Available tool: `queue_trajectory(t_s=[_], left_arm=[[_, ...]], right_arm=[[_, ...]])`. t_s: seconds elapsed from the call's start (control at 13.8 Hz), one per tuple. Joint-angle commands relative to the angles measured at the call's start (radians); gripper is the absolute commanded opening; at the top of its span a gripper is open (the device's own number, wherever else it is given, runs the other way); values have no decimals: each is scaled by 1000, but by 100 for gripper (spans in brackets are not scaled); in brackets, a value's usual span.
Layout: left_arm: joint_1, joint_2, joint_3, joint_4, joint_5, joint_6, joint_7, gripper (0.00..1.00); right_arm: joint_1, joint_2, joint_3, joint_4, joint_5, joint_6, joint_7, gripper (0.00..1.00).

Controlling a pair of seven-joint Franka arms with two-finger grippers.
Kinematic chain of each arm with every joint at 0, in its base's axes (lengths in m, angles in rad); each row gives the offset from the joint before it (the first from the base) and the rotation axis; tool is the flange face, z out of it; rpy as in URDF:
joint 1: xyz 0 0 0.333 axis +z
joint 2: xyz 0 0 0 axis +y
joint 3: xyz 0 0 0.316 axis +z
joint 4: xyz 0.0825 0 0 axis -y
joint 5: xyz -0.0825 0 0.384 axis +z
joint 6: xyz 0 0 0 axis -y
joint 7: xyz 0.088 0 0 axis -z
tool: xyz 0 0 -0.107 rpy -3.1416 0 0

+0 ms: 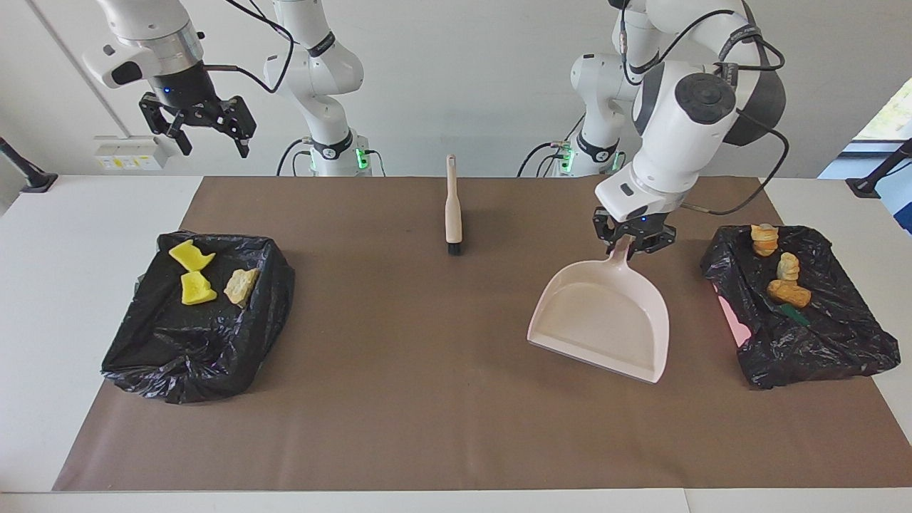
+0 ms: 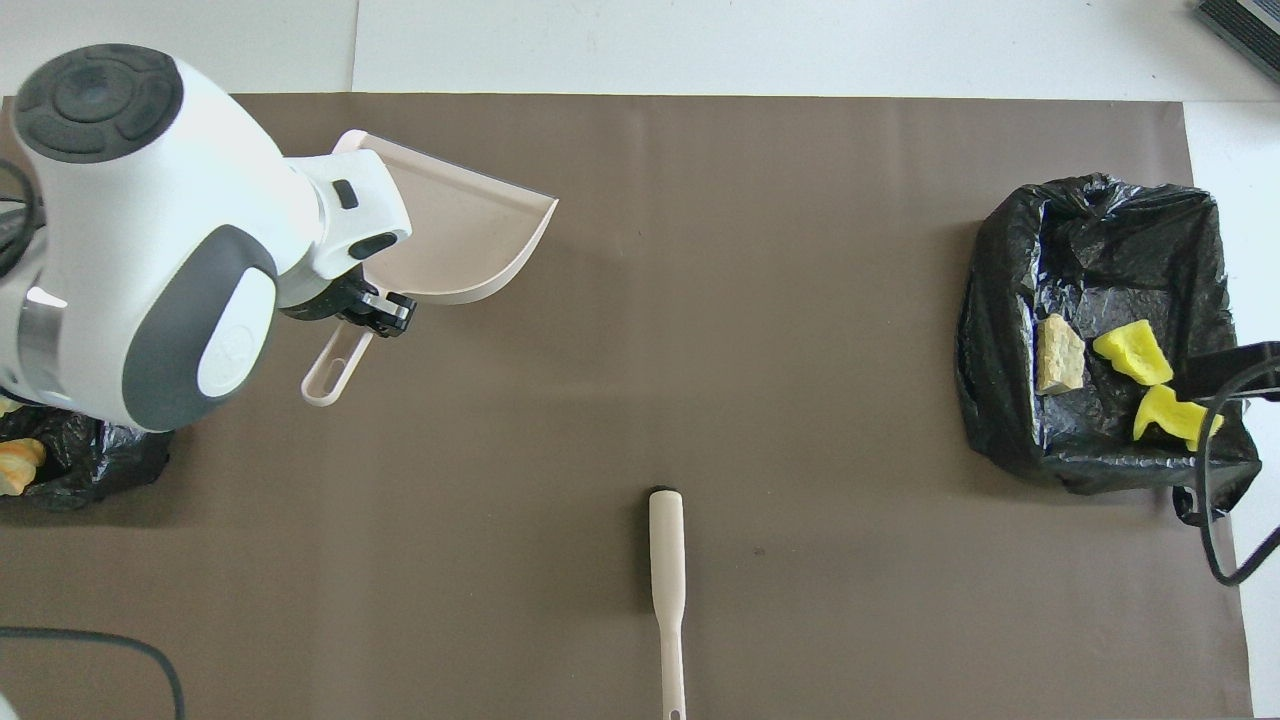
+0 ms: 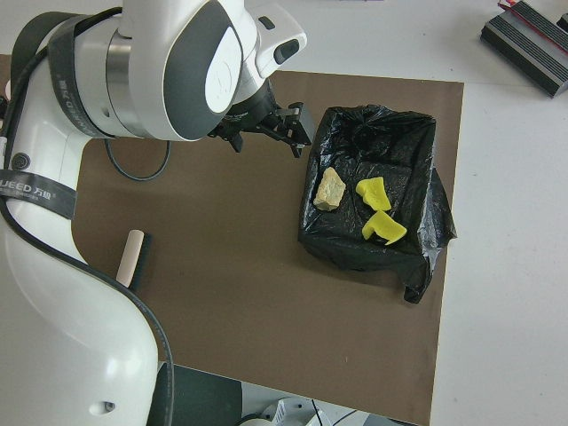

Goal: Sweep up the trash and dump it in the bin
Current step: 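Return the dustpan to the mat center with the left gripper and release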

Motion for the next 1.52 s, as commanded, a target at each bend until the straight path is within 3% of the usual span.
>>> queue_trajectory(t_s=[0.0,0.36,0.72,1.16,1.23,1.38,1.45], left_arm=[[-103,151,20,155,-14,24,-200,0],[-240,274,12,213,-23,205,-478,0],[-294,446,3,319,-37,294,-591,0],[-294,465,0,286,-24,336,-588,0],[-294,463,0,284,-24,333,-588,28],[-294,462,6,284,-3,310,-586,100],[-294,454,6,284,11,310,-586,100]], right_arm=[[-11,19,2,27,40,26,-31,100],[-28,-23,1,-55,49,78,-22,100],[-35,-35,2,-79,52,105,-20,100],[-29,-34,2,-79,83,109,-16,100],[-29,-34,2,-79,80,114,-16,100],[-29,-31,2,-79,72,120,-14,100],[-29,-29,2,-79,60,126,-16,100]])
